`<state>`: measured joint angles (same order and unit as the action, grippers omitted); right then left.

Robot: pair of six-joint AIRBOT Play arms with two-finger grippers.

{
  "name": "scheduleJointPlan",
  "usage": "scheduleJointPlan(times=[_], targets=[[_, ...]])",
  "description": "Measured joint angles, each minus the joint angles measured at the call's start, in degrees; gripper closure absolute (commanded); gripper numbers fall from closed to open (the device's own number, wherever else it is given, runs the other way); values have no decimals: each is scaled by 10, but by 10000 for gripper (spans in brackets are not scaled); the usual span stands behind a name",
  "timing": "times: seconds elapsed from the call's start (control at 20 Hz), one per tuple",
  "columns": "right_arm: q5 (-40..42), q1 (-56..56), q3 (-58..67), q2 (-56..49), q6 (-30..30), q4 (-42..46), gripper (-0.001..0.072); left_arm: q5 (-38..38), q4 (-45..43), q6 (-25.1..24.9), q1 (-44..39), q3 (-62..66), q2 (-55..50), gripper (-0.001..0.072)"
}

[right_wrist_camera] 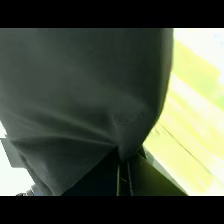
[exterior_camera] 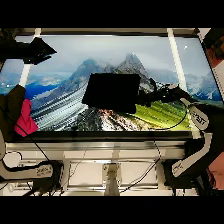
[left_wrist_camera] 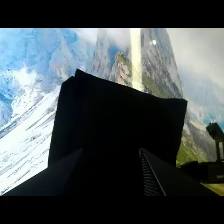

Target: Fold the clothes and pants, and hang the long-sleeved shirts on hangers.

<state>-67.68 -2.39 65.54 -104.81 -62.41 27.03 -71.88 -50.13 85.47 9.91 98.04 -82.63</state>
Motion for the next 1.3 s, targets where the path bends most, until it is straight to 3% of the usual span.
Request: scheduleJointPlan(times=[0.2, 0.25, 0.3, 0.35, 0.75, 1.3], targets=[[-3, -21, 19, 4, -10, -12, 702, 0, 0, 0, 0, 0, 0, 275], [-7, -30, 23, 6, -11, -13, 615, 0, 0, 0, 0, 0, 0, 275], [-16, -40, 25, 8, -13, -13, 321, 0, 0, 0, 0, 0, 0, 275], [-24, -50, 28, 9, -14, -14, 188, 0, 0, 0, 0, 0, 0, 275], [-66, -89, 103, -17, -50, -8, 99, 0, 0, 0, 0, 0, 0, 275], [-132, 0, 206, -113, -70, 36, 99, 0, 0, 0, 0, 0, 0, 275]])
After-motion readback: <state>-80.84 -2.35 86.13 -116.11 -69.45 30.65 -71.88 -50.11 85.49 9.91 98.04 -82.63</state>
